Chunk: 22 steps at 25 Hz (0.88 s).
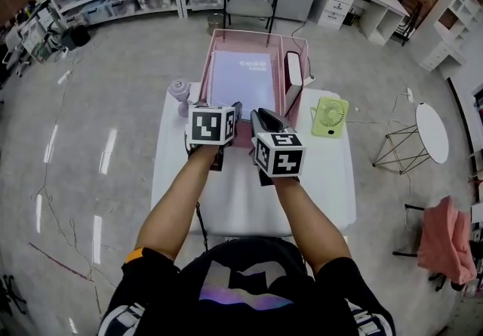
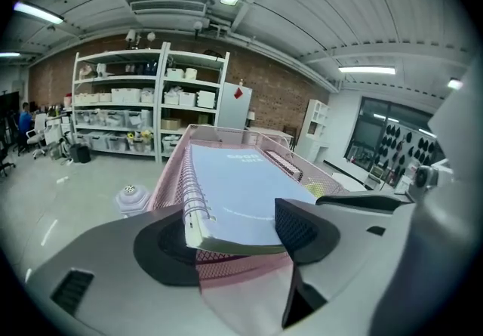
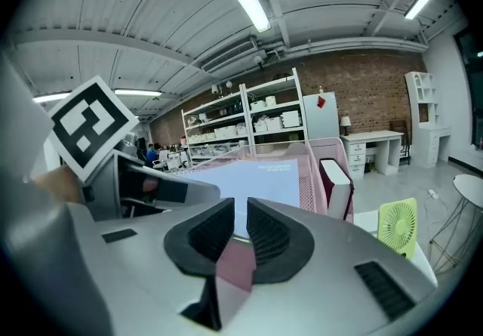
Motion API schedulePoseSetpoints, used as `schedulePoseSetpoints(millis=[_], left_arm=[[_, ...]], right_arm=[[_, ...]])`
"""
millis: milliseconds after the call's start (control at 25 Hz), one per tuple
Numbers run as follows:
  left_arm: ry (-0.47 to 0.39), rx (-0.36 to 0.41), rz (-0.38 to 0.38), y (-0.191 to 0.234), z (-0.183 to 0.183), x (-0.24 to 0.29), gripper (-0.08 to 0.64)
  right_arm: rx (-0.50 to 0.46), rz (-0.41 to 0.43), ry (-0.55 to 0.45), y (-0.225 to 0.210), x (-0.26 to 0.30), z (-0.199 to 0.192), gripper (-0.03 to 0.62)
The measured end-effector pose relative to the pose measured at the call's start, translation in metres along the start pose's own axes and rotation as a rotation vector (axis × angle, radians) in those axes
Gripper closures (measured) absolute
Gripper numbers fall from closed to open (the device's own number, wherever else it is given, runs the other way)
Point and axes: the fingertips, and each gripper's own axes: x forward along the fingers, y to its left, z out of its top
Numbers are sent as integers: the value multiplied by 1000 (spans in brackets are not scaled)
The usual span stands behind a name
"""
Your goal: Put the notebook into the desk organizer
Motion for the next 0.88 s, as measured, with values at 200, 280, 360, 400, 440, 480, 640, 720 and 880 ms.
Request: schedulePoseSetpoints(millis=[200,280,360,400,440,480,640,720,880], left_arm=[[24,58,27,0,-2,-9,276],[25,82,47,2,-3,-13,276],[15,103,68,3,-4,-18,276],[8,112,77,4,-4,-21,276],[1,120,87,4,-4,-24,276],[-9,126,98,5,-5,-27,276],[-48,129,131,8,-8,-39,276],[-59,127,133,8,-9,-41,276],[-78,123,140,10,-15,-45,276]], right_arm=[[-27,-51,30,-10,8,-10,548],[-39,-63,29,-9,9,-8,551],[-42,-69,37,-8,10,-8,552],[-42,-71,39,-8,10,-8,554],[-44,-74,38,-7,10,-7,555],[-46,-78,35,-8,10,-7,555],[-46,-89,24,-11,10,-8,556],[-44,-93,21,-12,10,-9,556],[-49,-102,21,-12,8,-10,555]])
